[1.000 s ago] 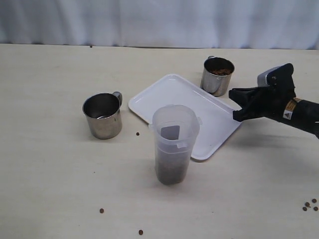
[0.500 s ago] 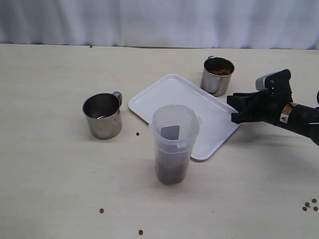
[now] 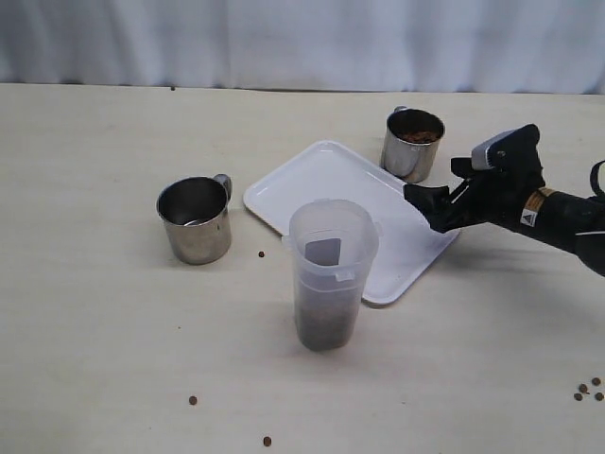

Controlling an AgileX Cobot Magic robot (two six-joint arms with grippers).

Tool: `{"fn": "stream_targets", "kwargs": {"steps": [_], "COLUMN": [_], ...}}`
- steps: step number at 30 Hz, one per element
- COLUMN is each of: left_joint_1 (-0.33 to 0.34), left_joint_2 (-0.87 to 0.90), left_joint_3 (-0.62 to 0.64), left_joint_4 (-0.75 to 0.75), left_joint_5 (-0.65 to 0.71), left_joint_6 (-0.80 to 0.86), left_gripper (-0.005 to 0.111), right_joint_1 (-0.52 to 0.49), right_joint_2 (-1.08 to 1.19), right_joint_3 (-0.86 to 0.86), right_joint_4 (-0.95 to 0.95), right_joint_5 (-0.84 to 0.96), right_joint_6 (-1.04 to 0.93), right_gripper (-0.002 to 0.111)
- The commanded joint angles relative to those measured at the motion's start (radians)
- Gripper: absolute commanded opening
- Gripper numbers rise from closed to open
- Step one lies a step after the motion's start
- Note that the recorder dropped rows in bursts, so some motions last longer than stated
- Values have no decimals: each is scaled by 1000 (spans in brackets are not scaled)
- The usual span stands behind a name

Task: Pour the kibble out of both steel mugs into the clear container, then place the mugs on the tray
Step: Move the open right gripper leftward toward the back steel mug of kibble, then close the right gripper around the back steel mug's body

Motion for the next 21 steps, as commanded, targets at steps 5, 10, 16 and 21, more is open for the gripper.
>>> {"fn": "stream_targets", "kwargs": {"steps": [5,10,16,21], "left_joint_1": [2,2,2,2], "left_joint_2": [-7,-7,-7,-7], "left_joint_3": [2,2,2,2], "left_joint_4": [-2,0,0,0], "left_joint_5": [-4,-4,-4,-4], "left_joint_6": [-3,-3,-3,-3], "left_gripper": [0,0,0,0], "right_joint_1": [3,3,3,3], "right_joint_2": [0,0,20,77], "right_joint_3": [-27,-43,-69,-97], "right_joint_4": [56,60,53,46], "right_joint_5": [-23,-15,-29,-42], "right_joint_6": [-11,-11,-11,-11], "right_gripper": [68,74,74,74]}}
